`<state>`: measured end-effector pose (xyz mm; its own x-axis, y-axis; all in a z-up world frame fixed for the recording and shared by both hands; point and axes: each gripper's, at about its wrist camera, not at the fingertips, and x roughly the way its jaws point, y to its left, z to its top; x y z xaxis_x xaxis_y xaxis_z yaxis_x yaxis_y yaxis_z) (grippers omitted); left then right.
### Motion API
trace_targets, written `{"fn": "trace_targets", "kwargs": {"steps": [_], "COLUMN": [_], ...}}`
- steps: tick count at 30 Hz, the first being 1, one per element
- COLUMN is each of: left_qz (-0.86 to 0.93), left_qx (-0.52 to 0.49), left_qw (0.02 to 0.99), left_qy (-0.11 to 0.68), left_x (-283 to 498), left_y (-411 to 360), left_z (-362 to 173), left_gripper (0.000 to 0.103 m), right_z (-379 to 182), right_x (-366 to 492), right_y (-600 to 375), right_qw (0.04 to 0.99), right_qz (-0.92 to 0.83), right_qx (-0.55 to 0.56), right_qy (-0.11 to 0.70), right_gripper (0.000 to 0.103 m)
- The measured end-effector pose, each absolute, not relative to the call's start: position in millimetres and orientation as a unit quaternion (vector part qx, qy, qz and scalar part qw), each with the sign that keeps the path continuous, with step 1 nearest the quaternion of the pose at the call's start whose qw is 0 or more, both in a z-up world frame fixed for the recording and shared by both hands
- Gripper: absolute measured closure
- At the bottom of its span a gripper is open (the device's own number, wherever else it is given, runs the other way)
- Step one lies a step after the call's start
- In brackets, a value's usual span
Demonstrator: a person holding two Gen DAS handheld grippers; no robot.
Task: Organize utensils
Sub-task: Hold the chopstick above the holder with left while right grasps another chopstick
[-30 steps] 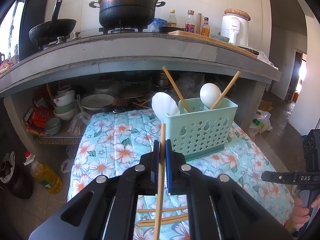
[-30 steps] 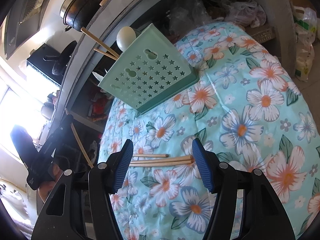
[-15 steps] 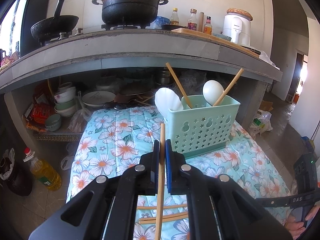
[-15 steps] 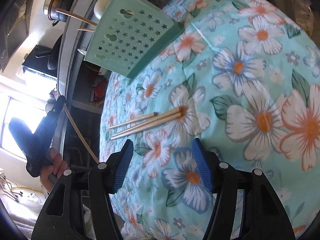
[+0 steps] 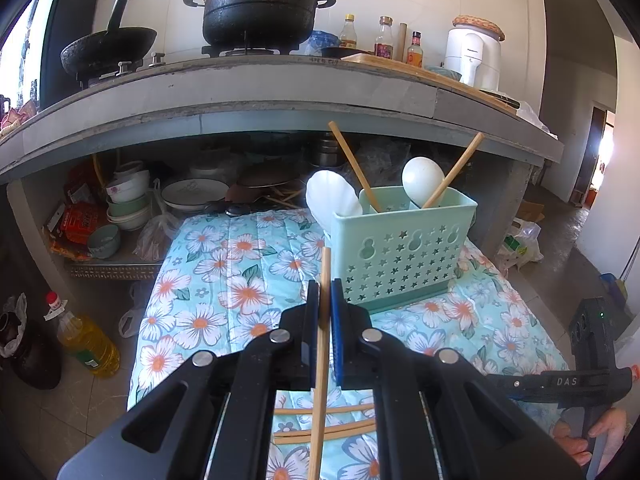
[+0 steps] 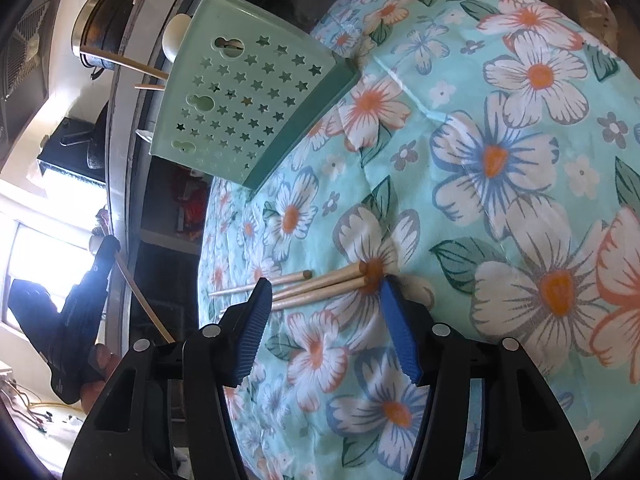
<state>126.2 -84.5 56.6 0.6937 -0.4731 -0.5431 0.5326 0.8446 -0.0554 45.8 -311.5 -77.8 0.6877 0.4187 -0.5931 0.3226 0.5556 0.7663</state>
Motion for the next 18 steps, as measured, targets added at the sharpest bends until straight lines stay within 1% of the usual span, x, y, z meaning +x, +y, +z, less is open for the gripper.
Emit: {"fn": "trace_targets", "kwargs": {"steps": [1, 2, 4, 5, 7, 9, 18], "left_qz": [-0.274, -0.273, -0.273, -0.274, -0.274, -0.273, -0.275], "left_qx": [0.053, 0.053, 0.054, 0.054, 0.054, 0.055, 0.057], "left_qw": [0.919, 0.919, 0.919, 0.919, 0.919, 0.919, 0.918], "left_qy": [0.28, 0.281, 0.28, 0.28, 0.28, 0.28, 0.281], "left_x": [126.2, 126.0, 126.0, 125.8, 126.0, 126.3, 124.9], "left_y": [-84.9, -85.3, -85.4, -85.2, -85.2, -85.4, -86.7], "left_z": [56.8, 57.3, 57.4, 57.5, 57.1, 57.0, 57.4], "left_gripper": [0.098, 0.098, 0.098, 0.098, 0.098, 0.098, 0.098], "right_z": [-78.6, -79.8, -82.4, -83.5, -85.9, -88.7, -69.2], "right_x": [46.1, 46.7, 45.9, 44.8, 40.5, 37.5, 25.2], "right_y": [-312.5, -313.4, -317.0, -318.7, -323.7, -327.5, -339.3], "right_qw": [0.787, 0.785, 0.783, 0.782, 0.778, 0.776, 0.797], "right_qz": [0.03, 0.029, 0.025, 0.023, 0.022, 0.024, 0.023], "right_qx": [0.475, 0.479, 0.484, 0.487, 0.495, 0.503, 0.495], "right_qy": [0.392, 0.391, 0.389, 0.388, 0.385, 0.381, 0.347], "right_gripper": [0.056, 0.058, 0.068, 0.071, 0.085, 0.091, 0.094]}}
